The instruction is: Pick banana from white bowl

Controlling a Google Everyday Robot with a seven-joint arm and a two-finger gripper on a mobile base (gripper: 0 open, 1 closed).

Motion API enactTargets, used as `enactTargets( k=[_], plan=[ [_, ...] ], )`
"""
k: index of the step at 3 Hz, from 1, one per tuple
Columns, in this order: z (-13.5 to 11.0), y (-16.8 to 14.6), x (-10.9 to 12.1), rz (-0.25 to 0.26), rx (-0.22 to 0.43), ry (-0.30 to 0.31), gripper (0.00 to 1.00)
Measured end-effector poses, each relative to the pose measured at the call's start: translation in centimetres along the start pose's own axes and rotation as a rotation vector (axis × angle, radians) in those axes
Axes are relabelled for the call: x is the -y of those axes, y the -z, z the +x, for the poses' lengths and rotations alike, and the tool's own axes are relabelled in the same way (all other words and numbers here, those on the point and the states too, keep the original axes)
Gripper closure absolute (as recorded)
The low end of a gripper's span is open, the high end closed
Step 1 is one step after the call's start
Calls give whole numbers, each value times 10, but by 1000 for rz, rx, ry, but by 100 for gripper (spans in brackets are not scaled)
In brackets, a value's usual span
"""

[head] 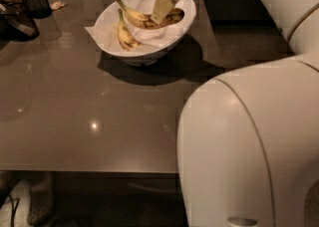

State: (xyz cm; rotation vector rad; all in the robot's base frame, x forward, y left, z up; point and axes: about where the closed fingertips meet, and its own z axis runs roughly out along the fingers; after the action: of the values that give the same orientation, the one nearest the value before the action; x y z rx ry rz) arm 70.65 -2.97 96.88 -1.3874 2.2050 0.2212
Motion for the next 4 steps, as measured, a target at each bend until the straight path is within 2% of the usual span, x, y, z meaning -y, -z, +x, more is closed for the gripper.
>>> enactTargets(
  k=[1,3,4],
  plan=[
    [-1,0,-1,2,1,3,100],
    [7,44,-32,29,87,22,100],
    [8,48,-36,27,90,22,100]
  ],
)
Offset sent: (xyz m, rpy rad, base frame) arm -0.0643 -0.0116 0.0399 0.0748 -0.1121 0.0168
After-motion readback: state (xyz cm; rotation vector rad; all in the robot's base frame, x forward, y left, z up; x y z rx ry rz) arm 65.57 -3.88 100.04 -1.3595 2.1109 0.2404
